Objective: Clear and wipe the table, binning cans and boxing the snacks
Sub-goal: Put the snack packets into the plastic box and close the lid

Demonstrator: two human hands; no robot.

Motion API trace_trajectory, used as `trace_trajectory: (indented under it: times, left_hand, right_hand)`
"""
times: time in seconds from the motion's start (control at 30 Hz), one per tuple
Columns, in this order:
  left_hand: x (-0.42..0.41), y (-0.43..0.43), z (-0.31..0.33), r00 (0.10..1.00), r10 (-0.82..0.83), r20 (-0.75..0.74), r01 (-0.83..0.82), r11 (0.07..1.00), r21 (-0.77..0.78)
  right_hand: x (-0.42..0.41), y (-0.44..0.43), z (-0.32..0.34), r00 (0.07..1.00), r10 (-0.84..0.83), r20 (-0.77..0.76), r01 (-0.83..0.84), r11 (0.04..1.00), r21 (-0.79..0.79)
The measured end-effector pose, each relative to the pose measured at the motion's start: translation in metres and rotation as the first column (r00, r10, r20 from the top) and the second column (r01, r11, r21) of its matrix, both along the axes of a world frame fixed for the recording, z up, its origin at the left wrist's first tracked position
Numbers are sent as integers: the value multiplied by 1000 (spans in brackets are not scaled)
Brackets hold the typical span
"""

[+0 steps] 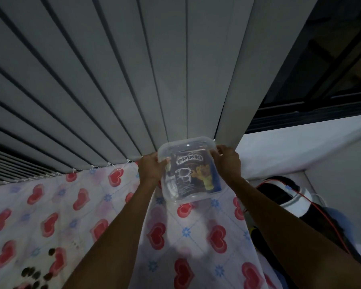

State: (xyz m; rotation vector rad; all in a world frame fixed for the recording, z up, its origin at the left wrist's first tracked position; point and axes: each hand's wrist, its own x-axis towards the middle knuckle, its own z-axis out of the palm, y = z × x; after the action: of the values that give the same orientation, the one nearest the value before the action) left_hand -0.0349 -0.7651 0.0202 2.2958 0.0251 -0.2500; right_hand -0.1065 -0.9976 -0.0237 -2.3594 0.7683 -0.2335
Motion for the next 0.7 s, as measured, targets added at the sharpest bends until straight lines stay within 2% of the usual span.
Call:
trace_trajectory:
  times: [0.13,0.27,0.43,0.57,0.7]
  left_hand:
    - [3,0,-1,1000,4,-28,-4,1000,-1]
    - [4,1,-3,999,7,-49,-8,1000,-24]
    - [9,6,-7,996,3,-84,-5,1000,-30]
    - [7,5,-8,998,19,-67,-20,1000,-22]
    - [5,6,-15,1000,1,-11,-2,999,-38]
  right_hand:
    - [-1,7,-9,1000,-20,-8,19,995,-95]
    - [-2,9,-10,999,-30,31,31,999,-37]
    - [9,0,-13,1000,10,2,-10,1000,6]
    - [13,0,-14,999,38,4,-38,999,19]
    - [9,3,-27,997,11,71,-12,1000,14]
